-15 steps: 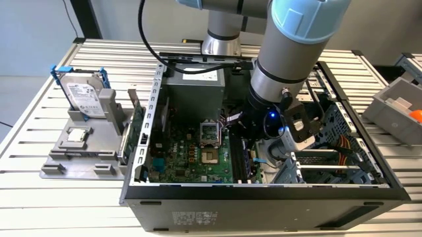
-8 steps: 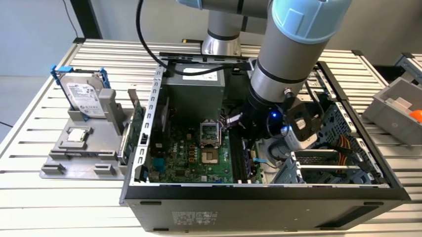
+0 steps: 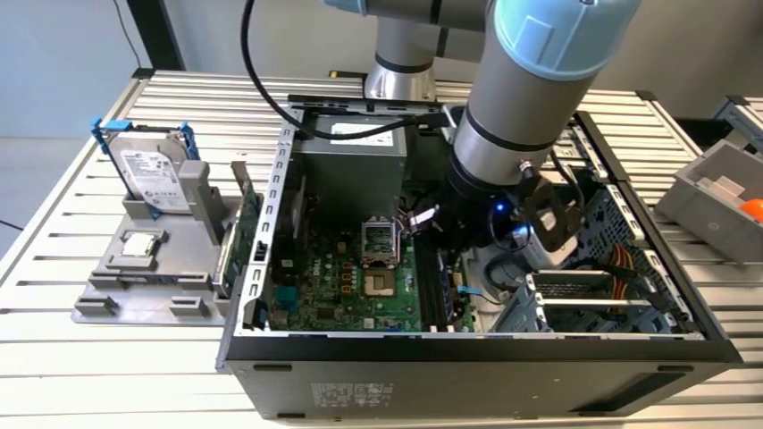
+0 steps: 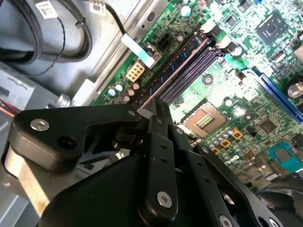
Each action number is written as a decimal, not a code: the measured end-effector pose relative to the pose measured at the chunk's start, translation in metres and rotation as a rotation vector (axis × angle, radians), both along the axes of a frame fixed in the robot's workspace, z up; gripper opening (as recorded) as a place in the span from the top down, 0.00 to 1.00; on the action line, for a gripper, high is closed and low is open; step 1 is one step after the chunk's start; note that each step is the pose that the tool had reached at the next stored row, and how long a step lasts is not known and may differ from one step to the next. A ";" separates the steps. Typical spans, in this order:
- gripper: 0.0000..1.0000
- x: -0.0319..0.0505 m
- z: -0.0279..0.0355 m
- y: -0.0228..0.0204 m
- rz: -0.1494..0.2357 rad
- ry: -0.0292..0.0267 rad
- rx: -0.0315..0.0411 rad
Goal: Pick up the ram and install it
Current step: 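Press down the ram until it locks into place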
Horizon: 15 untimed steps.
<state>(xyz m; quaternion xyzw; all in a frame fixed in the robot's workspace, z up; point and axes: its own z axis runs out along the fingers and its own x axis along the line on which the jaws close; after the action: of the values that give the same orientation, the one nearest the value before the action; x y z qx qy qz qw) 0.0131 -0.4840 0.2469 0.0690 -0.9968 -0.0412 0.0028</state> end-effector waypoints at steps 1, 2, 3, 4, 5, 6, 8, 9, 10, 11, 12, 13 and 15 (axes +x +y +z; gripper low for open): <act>1.00 0.0000 0.0006 0.0000 0.008 0.0000 0.0032; 1.00 0.0000 0.0011 0.0000 0.017 0.0001 0.0044; 1.00 0.0000 0.0015 0.0000 0.027 0.0001 0.0047; 1.00 0.0000 0.0021 0.0000 0.035 0.0001 0.0048; 1.00 0.0000 0.0029 0.0000 0.044 0.0001 0.0047; 1.00 0.0000 0.0036 0.0000 0.053 0.0002 0.0046; 1.00 0.0000 0.0041 0.0001 0.071 0.0001 0.0050; 1.00 0.0000 0.0042 0.0001 0.079 0.0000 0.0051; 1.00 0.0000 0.0042 0.0001 0.082 0.0000 0.0051; 1.00 0.0000 0.0043 0.0000 0.082 0.0001 0.0048; 1.00 0.0000 0.0043 0.0000 0.082 0.0000 0.0047; 1.00 0.0000 0.0043 0.0000 0.084 -0.0002 0.0047; 1.00 -0.0001 0.0044 0.0000 0.104 -0.0001 0.0045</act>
<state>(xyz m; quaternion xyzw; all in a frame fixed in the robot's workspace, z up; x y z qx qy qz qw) 0.0130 -0.4840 0.2513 0.1208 -0.9917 -0.0433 0.0048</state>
